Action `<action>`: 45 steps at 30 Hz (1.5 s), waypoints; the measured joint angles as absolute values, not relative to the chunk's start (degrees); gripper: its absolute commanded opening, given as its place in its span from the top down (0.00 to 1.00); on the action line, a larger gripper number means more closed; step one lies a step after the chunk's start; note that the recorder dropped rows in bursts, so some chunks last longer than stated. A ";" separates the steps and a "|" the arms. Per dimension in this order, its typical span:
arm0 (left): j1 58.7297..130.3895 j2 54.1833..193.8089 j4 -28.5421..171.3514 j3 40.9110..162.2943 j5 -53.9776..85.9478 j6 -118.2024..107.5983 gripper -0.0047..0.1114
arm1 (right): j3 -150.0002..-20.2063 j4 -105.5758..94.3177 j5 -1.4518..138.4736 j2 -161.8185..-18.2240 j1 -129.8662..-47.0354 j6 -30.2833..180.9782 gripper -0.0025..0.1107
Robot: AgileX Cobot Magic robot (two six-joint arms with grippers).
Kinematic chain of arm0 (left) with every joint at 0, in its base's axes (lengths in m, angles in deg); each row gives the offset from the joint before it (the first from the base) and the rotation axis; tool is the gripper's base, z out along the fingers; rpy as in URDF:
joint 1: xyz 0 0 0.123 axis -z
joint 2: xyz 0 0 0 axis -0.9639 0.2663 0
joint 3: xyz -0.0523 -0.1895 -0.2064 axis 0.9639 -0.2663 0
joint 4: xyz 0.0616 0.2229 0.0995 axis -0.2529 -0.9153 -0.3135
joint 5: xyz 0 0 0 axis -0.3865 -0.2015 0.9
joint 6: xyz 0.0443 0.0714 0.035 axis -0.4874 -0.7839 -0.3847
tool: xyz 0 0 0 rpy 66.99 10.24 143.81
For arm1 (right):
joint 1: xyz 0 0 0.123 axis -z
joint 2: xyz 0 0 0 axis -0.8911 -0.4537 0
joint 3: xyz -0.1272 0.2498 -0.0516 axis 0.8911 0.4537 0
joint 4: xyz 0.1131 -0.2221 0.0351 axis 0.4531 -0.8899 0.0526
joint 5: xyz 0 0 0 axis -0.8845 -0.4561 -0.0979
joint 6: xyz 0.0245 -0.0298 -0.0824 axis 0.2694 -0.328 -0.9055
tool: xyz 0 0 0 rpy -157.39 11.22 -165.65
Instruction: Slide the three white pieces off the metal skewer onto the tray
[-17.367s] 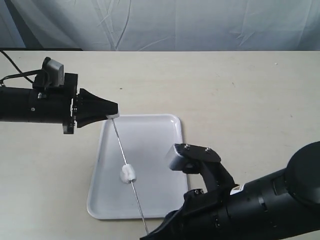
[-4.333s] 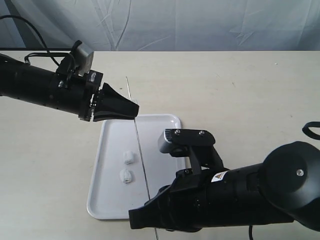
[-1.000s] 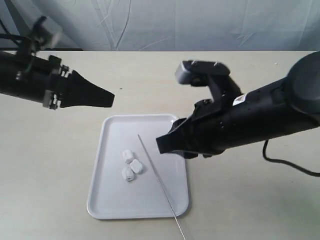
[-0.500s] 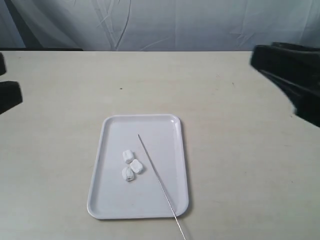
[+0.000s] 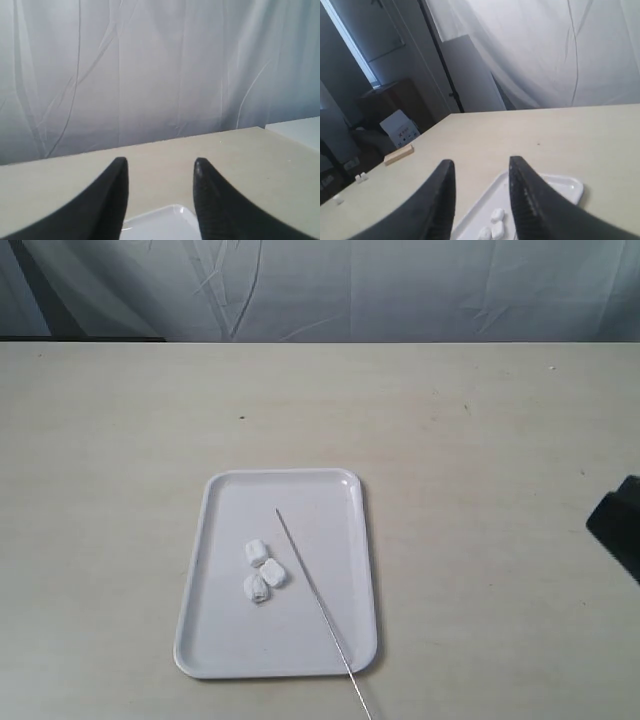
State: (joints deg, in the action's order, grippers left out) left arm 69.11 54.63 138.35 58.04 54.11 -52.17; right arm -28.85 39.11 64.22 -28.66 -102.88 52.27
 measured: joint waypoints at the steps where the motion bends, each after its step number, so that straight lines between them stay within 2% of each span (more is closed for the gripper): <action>1: 69.11 54.66 138.86 56.92 53.61 -51.77 0.61 | -27.96 39.11 63.75 -28.41 -102.88 52.27 0.67; 12: 69.02 54.45 142.80 48.72 47.46 -51.03 0.61 | -22.03 31.05 59.35 -28.18 -102.88 52.27 0.67; 21: 69.02 54.45 145.31 41.50 46.64 -50.80 0.61 | -20.28 35.95 51.63 -28.18 -102.88 53.13 0.67; 27: 69.02 54.45 141.62 41.15 48.50 -47.62 0.61 | -20.28 36.55 50.43 -28.18 -102.88 54.77 0.67; 34: 69.02 54.45 141.33 41.15 48.63 -47.20 0.61 | -20.28 37.34 42.61 -28.18 -102.88 60.90 0.67; 45: 69.02 54.45 141.33 41.15 48.73 -47.20 0.61 | -20.28 37.44 42.39 -27.50 -102.88 61.38 0.67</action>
